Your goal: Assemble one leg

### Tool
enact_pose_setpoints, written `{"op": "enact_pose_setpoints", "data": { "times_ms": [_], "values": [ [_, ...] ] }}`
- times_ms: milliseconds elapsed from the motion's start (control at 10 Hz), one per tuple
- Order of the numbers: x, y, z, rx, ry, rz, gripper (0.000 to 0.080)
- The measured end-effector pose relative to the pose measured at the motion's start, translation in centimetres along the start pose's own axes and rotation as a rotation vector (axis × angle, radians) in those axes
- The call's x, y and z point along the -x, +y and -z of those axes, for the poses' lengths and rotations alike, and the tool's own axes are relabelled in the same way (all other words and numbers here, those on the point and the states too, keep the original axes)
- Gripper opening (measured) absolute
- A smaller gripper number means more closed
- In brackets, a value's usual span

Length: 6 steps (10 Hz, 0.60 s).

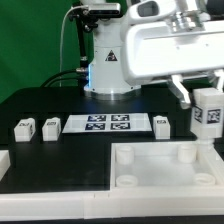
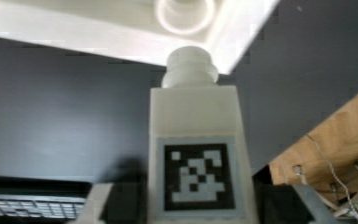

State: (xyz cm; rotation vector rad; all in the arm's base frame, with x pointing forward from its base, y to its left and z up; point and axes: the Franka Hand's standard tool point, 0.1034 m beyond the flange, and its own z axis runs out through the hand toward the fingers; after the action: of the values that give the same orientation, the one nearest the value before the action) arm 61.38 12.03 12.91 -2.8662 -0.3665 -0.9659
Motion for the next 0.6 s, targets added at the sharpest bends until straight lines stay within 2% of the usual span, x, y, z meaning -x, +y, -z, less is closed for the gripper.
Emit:
{"op": "enact_pose_setpoints", "data": {
  "times_ms": [100,600],
  "values": [
    [-0.15,0.05,-0.67,-0.002,0.001,-0.003,0.0292],
    [0.10,0.10,-0.66,-0.002,-0.003,-0.001,0.0292]
  ]
}}
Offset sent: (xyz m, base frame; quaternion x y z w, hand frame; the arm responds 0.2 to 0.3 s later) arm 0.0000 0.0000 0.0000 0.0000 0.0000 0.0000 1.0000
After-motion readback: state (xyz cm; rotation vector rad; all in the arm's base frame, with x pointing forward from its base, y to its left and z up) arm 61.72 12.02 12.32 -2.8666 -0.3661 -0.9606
